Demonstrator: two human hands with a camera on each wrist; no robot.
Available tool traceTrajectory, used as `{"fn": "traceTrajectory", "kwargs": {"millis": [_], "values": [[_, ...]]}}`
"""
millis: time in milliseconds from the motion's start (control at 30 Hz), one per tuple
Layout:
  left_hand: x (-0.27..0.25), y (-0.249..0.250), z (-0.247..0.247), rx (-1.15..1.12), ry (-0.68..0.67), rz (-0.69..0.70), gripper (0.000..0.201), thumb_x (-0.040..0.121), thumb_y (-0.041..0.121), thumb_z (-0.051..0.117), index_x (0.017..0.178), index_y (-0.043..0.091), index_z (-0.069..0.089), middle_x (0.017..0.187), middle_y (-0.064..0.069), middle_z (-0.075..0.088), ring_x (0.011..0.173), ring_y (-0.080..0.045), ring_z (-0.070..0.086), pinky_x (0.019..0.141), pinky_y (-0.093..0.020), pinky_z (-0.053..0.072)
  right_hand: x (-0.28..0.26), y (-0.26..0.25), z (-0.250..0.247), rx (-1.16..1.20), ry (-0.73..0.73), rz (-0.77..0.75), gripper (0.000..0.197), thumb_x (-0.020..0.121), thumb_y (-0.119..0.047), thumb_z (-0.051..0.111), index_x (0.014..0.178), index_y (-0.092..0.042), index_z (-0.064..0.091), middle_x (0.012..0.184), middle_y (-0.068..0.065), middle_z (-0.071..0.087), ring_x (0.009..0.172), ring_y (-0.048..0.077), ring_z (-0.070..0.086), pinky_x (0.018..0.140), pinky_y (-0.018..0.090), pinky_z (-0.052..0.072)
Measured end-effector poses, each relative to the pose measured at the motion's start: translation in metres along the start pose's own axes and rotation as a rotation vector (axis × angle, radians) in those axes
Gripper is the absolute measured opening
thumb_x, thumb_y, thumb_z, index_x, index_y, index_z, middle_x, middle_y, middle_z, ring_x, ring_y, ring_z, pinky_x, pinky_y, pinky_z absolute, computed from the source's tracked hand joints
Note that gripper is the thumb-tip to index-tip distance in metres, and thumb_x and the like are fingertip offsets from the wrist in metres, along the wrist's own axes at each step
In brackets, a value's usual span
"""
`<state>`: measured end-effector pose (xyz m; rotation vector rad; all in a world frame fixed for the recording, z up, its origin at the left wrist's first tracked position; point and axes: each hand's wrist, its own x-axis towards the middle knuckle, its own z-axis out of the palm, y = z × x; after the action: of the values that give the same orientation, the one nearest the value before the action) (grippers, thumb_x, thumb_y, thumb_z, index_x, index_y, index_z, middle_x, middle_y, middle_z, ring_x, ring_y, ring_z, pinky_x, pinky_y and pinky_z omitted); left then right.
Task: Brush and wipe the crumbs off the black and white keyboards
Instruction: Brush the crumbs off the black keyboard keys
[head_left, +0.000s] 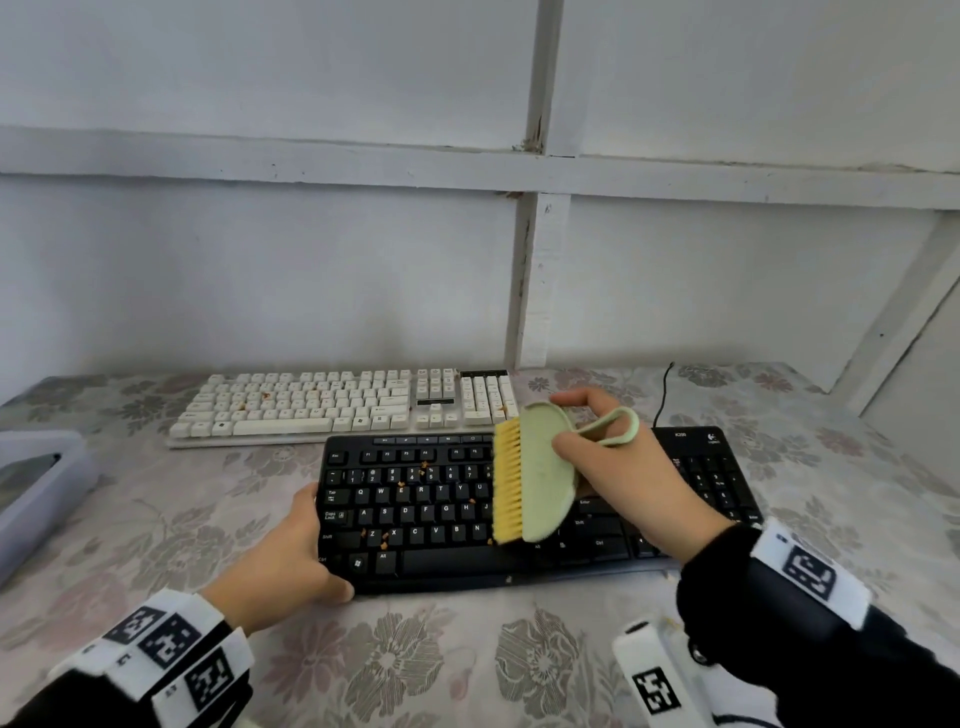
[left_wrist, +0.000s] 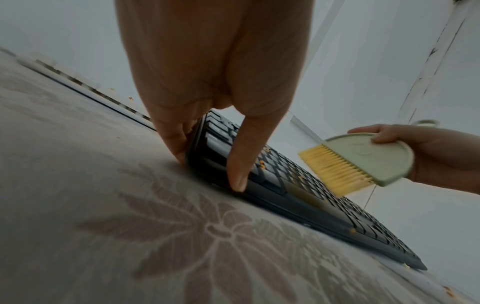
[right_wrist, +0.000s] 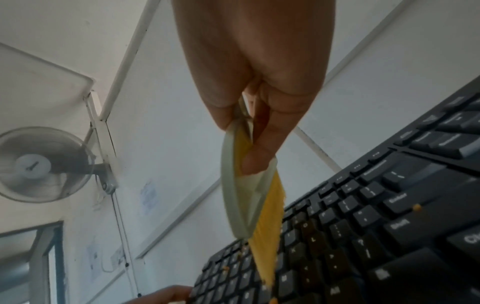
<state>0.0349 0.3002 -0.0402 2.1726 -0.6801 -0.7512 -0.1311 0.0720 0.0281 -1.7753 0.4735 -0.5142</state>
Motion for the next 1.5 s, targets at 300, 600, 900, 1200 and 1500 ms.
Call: {"fn": "traceTrajectory", "kwargs": {"millis": [300, 600, 900, 1200, 1500], "values": [[0.002, -0.003, -0.001, 0.017, -0.002, 0.012, 0.099, 0.067, -0.002, 0.073, 0.140, 0.024, 0.011, 0.108, 0.005, 0.053, 0.096, -0.009, 0.054, 0.076, -0.022, 0.045, -0.019, 0.013, 0.007, -0.078, -0.178, 0.090, 0.028, 0.086, 0.000, 0.051, 0.104, -0.021, 0.057, 0.078, 0.019, 0.063, 0.062, 0.015, 0.058, 0.049, 0.022, 0.047], [0.003, -0.003, 0.000, 0.013, -0.004, 0.004, 0.100, 0.068, -0.003, 0.073, 0.140, 0.025, 0.010, 0.107, 0.008, 0.052, 0.095, -0.006, 0.052, 0.073, -0.020, 0.043, 0.005, 0.001, 0.007, -0.068, -0.002, -0.029, 0.030, 0.087, 0.001, 0.051, 0.106, -0.021, 0.058, 0.081, 0.003, 0.067, 0.061, 0.006, 0.063, 0.050, 0.023, 0.051], [0.004, -0.004, 0.000, 0.016, 0.003, -0.004, 0.101, 0.067, -0.003, 0.074, 0.140, 0.025, 0.010, 0.107, 0.008, 0.052, 0.097, -0.008, 0.053, 0.082, -0.026, 0.045, -0.004, -0.001, 0.004, -0.112, -0.121, 0.041, 0.026, 0.086, -0.001, 0.053, 0.105, -0.018, 0.060, 0.079, 0.002, 0.065, 0.057, 0.004, 0.061, 0.048, 0.019, 0.047], [0.001, -0.001, 0.000, 0.008, -0.003, 0.008, 0.098, 0.069, -0.004, 0.072, 0.140, 0.024, 0.011, 0.106, 0.005, 0.053, 0.095, -0.008, 0.053, 0.073, -0.019, 0.043, -0.011, 0.008, 0.009, -0.144, -0.141, 0.081, 0.027, 0.085, 0.001, 0.052, 0.102, -0.018, 0.058, 0.075, 0.007, 0.059, 0.057, 0.011, 0.056, 0.046, 0.020, 0.047], [-0.001, 0.001, 0.000, 0.014, 0.000, 0.003, 0.098, 0.068, -0.005, 0.070, 0.140, 0.023, 0.010, 0.105, 0.004, 0.053, 0.094, -0.008, 0.053, 0.071, -0.019, 0.043, 0.003, -0.011, 0.010, 0.025, -0.040, 0.011, 0.026, 0.088, 0.002, 0.051, 0.108, -0.014, 0.057, 0.080, 0.004, 0.065, 0.059, 0.006, 0.064, 0.049, 0.021, 0.050]]}}
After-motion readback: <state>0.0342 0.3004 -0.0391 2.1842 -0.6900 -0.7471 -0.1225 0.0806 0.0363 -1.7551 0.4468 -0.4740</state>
